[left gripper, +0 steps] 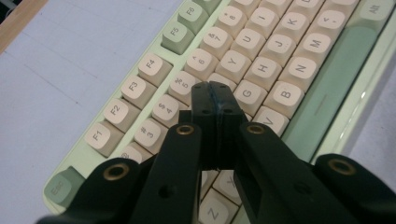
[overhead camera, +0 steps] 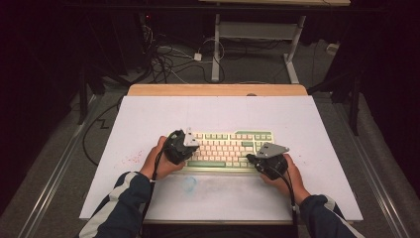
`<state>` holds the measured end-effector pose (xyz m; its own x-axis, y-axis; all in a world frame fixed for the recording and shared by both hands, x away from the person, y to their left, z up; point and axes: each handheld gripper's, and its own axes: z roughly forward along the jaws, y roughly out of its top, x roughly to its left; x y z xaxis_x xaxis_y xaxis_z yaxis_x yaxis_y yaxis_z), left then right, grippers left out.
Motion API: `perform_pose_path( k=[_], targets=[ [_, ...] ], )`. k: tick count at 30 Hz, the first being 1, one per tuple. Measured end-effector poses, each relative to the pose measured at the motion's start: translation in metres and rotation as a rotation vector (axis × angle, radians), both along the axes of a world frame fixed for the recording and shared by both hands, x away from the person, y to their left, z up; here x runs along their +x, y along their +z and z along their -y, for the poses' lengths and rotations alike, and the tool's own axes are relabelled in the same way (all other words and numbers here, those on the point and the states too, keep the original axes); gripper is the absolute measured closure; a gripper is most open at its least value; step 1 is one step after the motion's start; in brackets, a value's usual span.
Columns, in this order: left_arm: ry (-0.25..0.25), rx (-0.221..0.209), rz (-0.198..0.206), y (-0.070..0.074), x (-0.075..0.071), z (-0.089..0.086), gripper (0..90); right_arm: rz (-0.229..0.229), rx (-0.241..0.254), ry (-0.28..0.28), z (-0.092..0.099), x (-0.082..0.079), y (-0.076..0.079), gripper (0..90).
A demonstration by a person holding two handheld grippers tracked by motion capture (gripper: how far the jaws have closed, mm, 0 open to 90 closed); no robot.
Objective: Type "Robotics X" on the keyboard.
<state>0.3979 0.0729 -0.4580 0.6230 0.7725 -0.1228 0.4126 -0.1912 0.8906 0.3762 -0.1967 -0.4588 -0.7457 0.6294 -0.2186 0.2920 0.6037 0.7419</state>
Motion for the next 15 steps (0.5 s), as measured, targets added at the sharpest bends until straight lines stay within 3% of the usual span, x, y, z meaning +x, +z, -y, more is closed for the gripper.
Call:
perform_pose_path(
  k=[9, 15],
  targets=[
    [0.015, 0.030, -0.005, -0.007, 0.011, 0.007, 87.1, 0.000, 0.000, 0.000, 0.000, 0.000, 0.000, 90.0],
    [0.017, 0.028, -0.008, -0.008, 0.012, 0.007, 87.1, 0.000, 0.000, 0.003, 0.000, 0.000, 0.000, 90.0]
  ],
)
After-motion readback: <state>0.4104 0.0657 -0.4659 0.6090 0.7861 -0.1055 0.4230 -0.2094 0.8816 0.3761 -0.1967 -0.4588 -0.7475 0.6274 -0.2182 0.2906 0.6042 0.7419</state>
